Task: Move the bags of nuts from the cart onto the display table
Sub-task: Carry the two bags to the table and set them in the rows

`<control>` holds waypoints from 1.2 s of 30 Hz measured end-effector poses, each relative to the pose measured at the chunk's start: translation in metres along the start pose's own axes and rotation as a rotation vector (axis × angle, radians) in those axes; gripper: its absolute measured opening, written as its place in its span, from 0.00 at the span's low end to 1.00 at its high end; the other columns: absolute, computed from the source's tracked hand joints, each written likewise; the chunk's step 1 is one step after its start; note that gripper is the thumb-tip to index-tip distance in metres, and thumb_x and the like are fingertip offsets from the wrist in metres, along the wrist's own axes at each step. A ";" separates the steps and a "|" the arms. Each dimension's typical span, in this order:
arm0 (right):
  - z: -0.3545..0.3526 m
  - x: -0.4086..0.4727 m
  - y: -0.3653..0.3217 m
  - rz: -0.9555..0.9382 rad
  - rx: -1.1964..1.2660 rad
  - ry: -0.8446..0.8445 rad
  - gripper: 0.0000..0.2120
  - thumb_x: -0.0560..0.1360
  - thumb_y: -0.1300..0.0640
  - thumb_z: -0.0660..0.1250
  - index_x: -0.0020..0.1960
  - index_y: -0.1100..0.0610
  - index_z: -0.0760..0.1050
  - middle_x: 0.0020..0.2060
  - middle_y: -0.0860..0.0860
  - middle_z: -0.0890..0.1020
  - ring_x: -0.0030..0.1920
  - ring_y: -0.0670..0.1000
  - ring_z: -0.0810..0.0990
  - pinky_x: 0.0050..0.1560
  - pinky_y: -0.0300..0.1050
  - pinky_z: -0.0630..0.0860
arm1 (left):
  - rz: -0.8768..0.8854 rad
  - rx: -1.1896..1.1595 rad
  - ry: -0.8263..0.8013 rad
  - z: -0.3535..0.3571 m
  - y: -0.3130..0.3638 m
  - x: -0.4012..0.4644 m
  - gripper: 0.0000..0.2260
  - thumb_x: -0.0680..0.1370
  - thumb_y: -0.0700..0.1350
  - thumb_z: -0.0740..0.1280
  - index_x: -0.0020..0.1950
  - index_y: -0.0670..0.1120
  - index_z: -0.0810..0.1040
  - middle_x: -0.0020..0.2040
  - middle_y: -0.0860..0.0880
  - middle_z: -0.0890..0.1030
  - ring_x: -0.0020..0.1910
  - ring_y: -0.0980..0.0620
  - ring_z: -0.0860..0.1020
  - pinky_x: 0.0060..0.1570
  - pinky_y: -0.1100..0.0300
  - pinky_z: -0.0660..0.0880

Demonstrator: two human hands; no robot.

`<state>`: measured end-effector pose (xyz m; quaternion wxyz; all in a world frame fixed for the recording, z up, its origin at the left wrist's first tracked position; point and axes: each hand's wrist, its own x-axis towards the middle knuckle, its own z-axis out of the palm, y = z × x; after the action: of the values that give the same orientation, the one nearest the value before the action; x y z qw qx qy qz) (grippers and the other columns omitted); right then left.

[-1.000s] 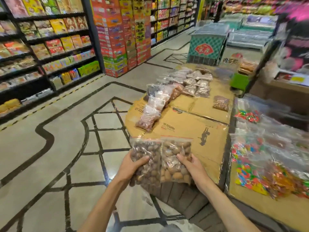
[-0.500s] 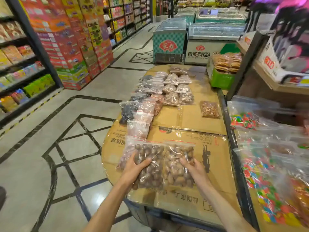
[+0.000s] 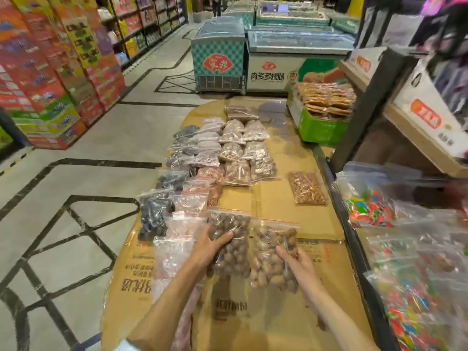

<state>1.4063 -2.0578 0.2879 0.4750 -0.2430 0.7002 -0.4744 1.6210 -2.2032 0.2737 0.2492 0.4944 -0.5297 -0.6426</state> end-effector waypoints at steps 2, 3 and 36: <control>-0.002 0.022 -0.009 0.027 0.048 -0.002 0.26 0.75 0.36 0.74 0.65 0.47 0.71 0.57 0.40 0.79 0.60 0.45 0.76 0.66 0.44 0.70 | 0.001 0.025 0.027 0.007 0.009 0.034 0.22 0.76 0.52 0.78 0.68 0.53 0.76 0.57 0.51 0.87 0.50 0.57 0.86 0.48 0.66 0.81; -0.005 0.032 -0.010 0.048 0.077 0.000 0.24 0.79 0.44 0.71 0.70 0.47 0.67 0.56 0.42 0.75 0.59 0.46 0.74 0.64 0.43 0.68 | -0.004 0.033 0.020 0.011 0.014 0.049 0.22 0.77 0.51 0.77 0.70 0.51 0.75 0.57 0.51 0.86 0.51 0.57 0.85 0.46 0.66 0.81; 0.025 0.170 -0.015 -0.206 -0.626 0.197 0.48 0.80 0.37 0.67 0.86 0.51 0.40 0.85 0.48 0.41 0.85 0.50 0.42 0.83 0.52 0.45 | 0.248 1.312 0.190 0.048 -0.031 0.130 0.32 0.85 0.67 0.44 0.85 0.57 0.40 0.85 0.46 0.35 0.84 0.42 0.36 0.83 0.44 0.51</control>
<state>1.3537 -2.2093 0.2246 0.2569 -0.3993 0.8263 -0.3031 1.5336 -2.2827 0.1944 0.0147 0.5331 -0.8390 -0.1081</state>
